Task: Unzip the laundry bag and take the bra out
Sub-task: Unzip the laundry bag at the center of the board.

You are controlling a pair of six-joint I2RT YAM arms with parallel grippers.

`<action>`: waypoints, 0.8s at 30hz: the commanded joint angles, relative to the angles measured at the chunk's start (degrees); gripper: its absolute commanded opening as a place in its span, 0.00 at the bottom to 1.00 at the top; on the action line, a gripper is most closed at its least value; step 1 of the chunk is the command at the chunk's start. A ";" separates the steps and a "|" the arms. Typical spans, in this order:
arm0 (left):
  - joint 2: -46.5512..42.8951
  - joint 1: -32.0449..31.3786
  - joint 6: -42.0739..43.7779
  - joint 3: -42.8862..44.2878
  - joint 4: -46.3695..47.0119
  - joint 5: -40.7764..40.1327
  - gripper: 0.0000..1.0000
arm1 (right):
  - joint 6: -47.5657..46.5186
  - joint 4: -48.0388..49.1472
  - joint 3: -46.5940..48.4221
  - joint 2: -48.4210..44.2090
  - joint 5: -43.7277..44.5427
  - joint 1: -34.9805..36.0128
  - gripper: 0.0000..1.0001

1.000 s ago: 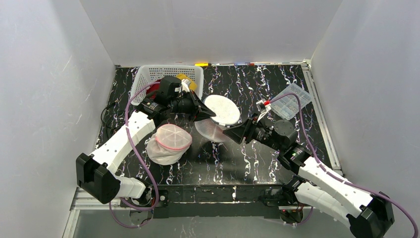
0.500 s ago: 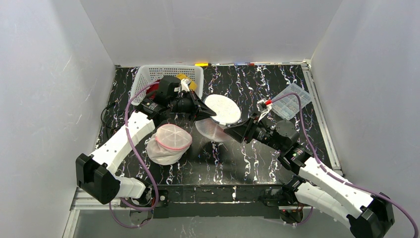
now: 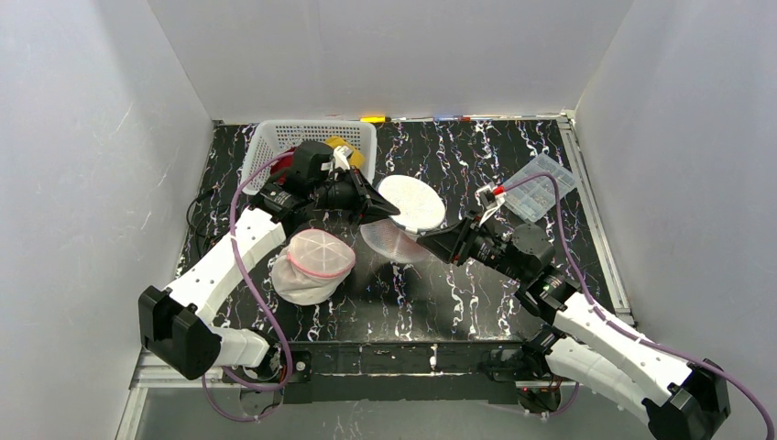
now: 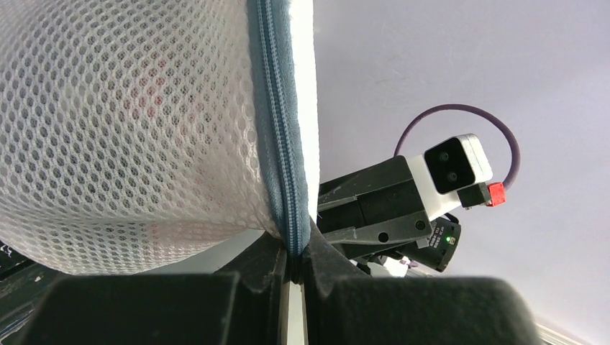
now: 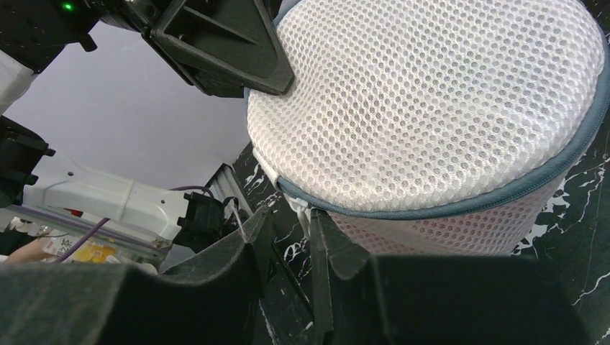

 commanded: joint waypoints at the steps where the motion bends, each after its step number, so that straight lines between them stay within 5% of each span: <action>1: -2.89 0.07 0.19 -0.38 1.09 2.56 0.00 | -1.33 1.41 0.12 -1.31 0.94 0.20 0.32; 6: -2.71 0.06 0.18 -0.47 1.25 2.73 0.00 | -1.91 0.91 0.23 -1.23 1.16 0.22 0.23; 10: -2.84 0.07 0.23 -0.84 1.34 2.65 0.00 | -2.98 -1.02 0.67 -1.44 1.93 0.20 0.01; 24: -0.73 0.06 4.10 -3.50 1.98 1.20 0.00 | -10.53 -18.43 2.15 -4.46 11.01 0.21 0.01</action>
